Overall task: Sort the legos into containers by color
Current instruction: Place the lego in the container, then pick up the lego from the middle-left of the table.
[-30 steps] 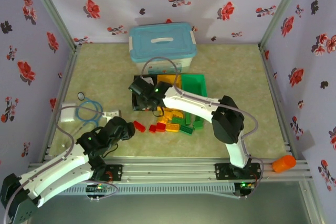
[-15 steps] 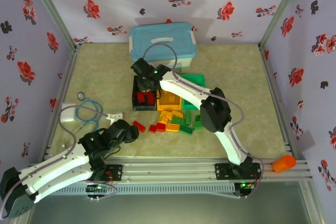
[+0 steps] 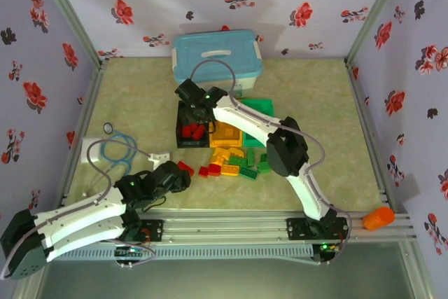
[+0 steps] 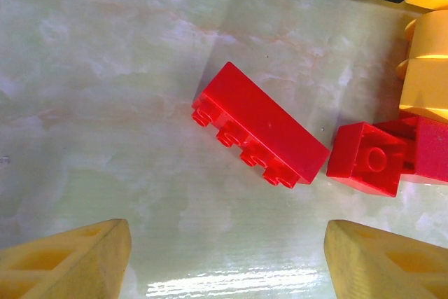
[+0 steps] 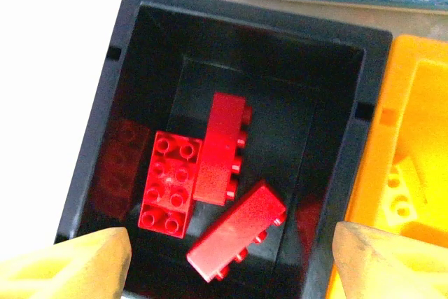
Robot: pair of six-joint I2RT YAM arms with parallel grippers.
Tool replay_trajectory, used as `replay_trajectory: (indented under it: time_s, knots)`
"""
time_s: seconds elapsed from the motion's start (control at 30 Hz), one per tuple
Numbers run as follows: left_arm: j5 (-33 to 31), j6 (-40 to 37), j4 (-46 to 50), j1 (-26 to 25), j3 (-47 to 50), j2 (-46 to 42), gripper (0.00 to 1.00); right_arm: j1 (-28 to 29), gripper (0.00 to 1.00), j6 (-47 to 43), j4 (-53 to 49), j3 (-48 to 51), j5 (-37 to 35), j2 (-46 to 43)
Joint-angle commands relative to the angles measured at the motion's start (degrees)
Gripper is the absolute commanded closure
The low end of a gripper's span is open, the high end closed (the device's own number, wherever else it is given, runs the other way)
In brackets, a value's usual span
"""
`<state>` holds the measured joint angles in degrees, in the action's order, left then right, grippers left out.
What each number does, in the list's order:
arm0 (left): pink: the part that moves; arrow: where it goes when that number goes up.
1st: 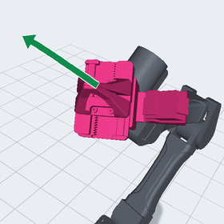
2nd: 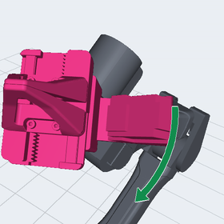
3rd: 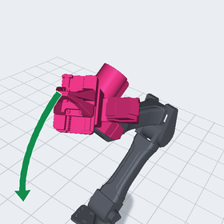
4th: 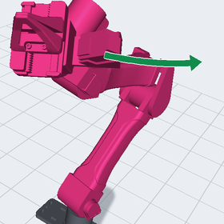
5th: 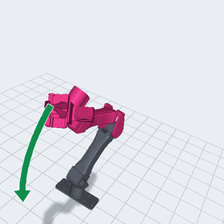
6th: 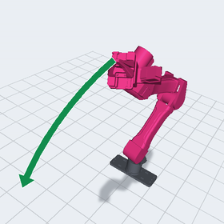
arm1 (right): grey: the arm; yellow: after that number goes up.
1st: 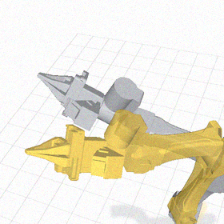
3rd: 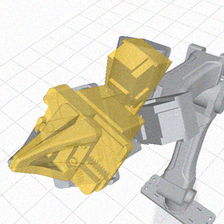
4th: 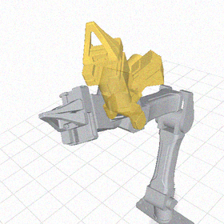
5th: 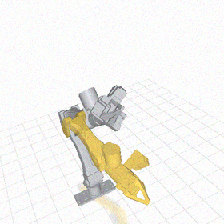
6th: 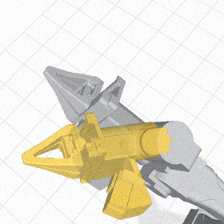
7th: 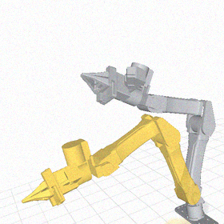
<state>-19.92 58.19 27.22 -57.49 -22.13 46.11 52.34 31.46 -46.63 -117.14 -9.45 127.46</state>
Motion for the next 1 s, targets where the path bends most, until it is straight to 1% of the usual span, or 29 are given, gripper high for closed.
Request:
replay_trajectory:
  time_s: [0.0, 0.23, 0.53, 0.73, 0.97]
  knots:
    - [0.02, 0.96, -3.14, -0.34, -1.73, 1.31, 0.26, 0.97, 0.24, -0.52, 2.41, 4.63, -1.80, -7.48]
    - [0.07, 0.96, -6.09, -0.25, -2.17, 4.94, 0.25, 2.16, 0.24, 1.53, 10.58, 20.56, -1.70, -18.35]
    - [0.82, 0.96, -8.96, 2.40, -3.25, 8.82, 0.23, 2.48, 0.24, 5.17, 17.53, 37.64, -2.73, -27.57]
    - [1.77, 0.62, -11.30, 4.62, -3.25, 10.69, 0.25, 2.43, 0.25, 7.74, 20.84, 44.60, -2.59, -30.47]
    - [2.82, 0.08, -13.55, 5.70, -3.53, 14.11, 0.26, 2.61, 0.25, 9.86, 23.65, 49.95, -2.15, -32.29]
